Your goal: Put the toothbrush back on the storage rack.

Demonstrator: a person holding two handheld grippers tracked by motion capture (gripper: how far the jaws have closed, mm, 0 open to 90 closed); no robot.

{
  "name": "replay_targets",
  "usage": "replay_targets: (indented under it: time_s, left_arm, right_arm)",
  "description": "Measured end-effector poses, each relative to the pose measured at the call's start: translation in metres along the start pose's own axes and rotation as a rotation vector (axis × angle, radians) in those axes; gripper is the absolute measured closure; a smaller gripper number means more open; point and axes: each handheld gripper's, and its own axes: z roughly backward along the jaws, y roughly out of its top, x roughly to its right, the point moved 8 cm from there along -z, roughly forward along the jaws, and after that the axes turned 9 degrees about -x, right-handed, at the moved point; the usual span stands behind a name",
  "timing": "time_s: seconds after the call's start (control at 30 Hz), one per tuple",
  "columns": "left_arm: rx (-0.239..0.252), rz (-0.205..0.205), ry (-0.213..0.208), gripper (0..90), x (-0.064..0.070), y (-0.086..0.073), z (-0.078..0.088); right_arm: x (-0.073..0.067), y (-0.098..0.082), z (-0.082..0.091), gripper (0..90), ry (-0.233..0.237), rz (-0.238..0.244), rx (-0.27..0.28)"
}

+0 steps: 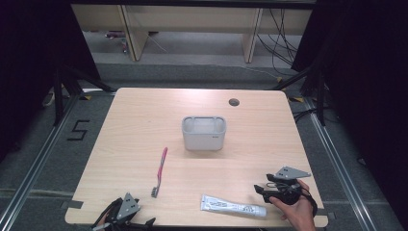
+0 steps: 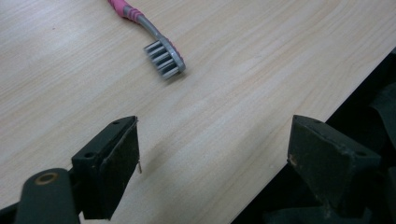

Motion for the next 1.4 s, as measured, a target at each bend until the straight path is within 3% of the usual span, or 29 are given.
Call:
replay_targets:
  time_s: [0.13, 0.3, 0.33, 0.4, 0.43, 0.47, 0.5, 0.53, 0.57, 0.63, 0.8, 1.0, 1.03, 1.07, 1.13, 1.17, 1.2, 1.23, 1.4]
  left_arm:
    - [0.003, 0.002, -0.007, 16.2, -0.002, 0.001, 0.001]
    - [0.037, 0.009, -0.003, 21.6, -0.008, 0.008, 0.002]
    - [0.038, 0.008, -0.002, 29.6, -0.009, 0.009, 0.003]
    - [0.063, 0.004, 0.000, 33.0, -0.011, 0.013, 0.003]
    - [0.089, -0.008, 0.004, 45.1, -0.013, 0.017, 0.005]
    - [0.087, -0.020, 0.014, 49.5, -0.016, 0.018, 0.007]
    - [0.100, -0.027, 0.023, 55.2, -0.018, 0.020, 0.008]
    - [0.100, -0.027, 0.023, 60.6, -0.018, 0.020, 0.008]
    - [0.093, -0.044, 0.033, 60.6, -0.022, 0.022, 0.009]
    - [0.125, -0.047, 0.044, 75.7, -0.027, 0.031, 0.009]
    - [0.108, -0.078, 0.067, 89.0, -0.038, 0.046, 0.001]
    - [0.101, -0.082, 0.068, 89.4, -0.044, 0.063, -0.010]
    - [0.101, -0.090, 0.071, 89.4, -0.046, 0.067, -0.012]
    - [0.114, -0.123, 0.081, 89.5, -0.050, 0.074, -0.013]
    - [0.119, -0.121, 0.083, 89.5, -0.054, 0.083, -0.016]
    - [0.117, -0.132, 0.087, 89.5, -0.057, 0.087, -0.016]
    - [0.123, -0.133, 0.088, 89.5, -0.059, 0.091, -0.017]
    - [0.116, -0.133, 0.091, 89.5, -0.064, 0.099, -0.020]
    - [0.106, -0.122, 0.084, 89.6, -0.073, 0.113, -0.029]
  right_arm:
    - [0.002, 0.000, 0.000, 33.4, -0.027, 0.007, 0.001]
    - [0.003, 0.000, 0.000, 33.7, -0.020, 0.008, 0.007]
    - [0.004, 0.000, 0.000, 33.8, -0.022, 0.008, 0.007]
    - [0.004, 0.000, 0.000, 33.8, -0.026, -0.002, 0.008]
    - [0.004, 0.000, 0.000, 33.8, -0.033, -0.007, 0.007]
    - [0.002, -0.001, 0.000, 33.8, -0.028, -0.039, 0.003]
    - [0.004, 0.001, -0.001, 33.8, -0.018, -0.006, 0.014]
    - [0.004, 0.001, -0.001, 33.8, -0.018, -0.006, 0.014]
    - [0.004, 0.001, -0.001, 33.8, -0.013, -0.004, 0.012]
    - [0.005, 0.001, -0.001, 33.9, -0.016, 0.001, 0.010]
    - [0.005, 0.000, -0.001, 33.9, -0.009, -0.005, 0.006]
    - [0.005, 0.000, -0.001, 33.9, -0.010, -0.009, 0.003]
    - [0.005, 0.000, -0.001, 34.0, -0.009, -0.009, 0.004]
    - [0.006, 0.001, -0.001, 34.1, -0.011, -0.007, 0.009]
    - [0.006, 0.001, -0.001, 34.1, -0.012, -0.006, 0.010]
    - [0.004, 0.000, 0.000, 34.1, -0.029, -0.037, 0.009]
    - [0.007, 0.001, 0.000, 34.1, -0.040, -0.004, 0.017]
    - [0.005, 0.000, 0.000, 34.1, -0.031, -0.039, 0.003]
    - [0.006, 0.000, -0.001, 34.2, -0.010, -0.009, 0.004]
